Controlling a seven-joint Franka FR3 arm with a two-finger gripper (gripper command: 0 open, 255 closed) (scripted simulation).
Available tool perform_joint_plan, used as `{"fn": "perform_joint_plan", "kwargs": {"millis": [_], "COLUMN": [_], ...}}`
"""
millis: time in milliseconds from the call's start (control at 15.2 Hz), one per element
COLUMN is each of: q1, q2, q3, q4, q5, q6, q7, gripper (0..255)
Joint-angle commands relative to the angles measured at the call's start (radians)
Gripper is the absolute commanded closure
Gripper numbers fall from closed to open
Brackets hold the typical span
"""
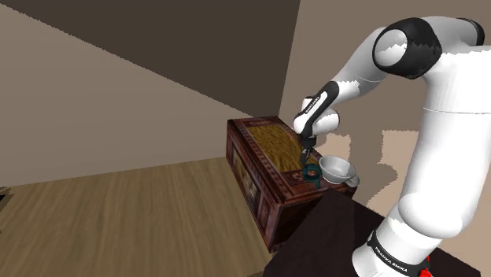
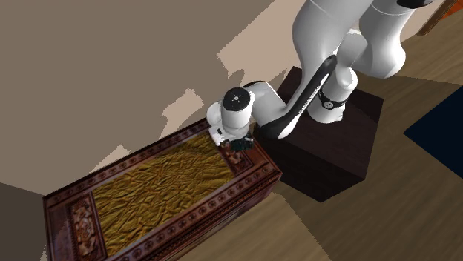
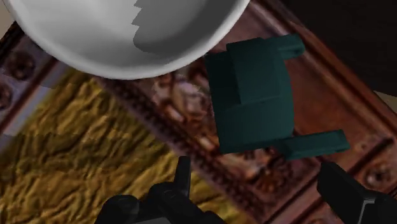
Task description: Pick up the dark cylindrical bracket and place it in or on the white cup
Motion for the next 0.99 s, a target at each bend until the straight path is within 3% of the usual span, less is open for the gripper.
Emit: {"fn": "perform_joint_plan", "kwargs": {"millis": [0,66,132,594,924], "q1": [0.017,0.021,0.021,-0.002,-0.002], "q2": [-0.072,-0.106,-0.113,-0.016,-0.016], "q3": [-0.025,-0.032,-0.033,-0.027,-0.027], "q4": [-0.032,-0.043,-0.045,-0.057,-0.057], "q5": [-0.142,-0.205,-0.218,-0.196,-0.196], "q6": [-0.069,-0.102,-0.109,0.0,0.0], "q7": [-0.122,-0.187,-0.201,-0.217,-0.217], "gripper": [0,0,0,0,0]}}
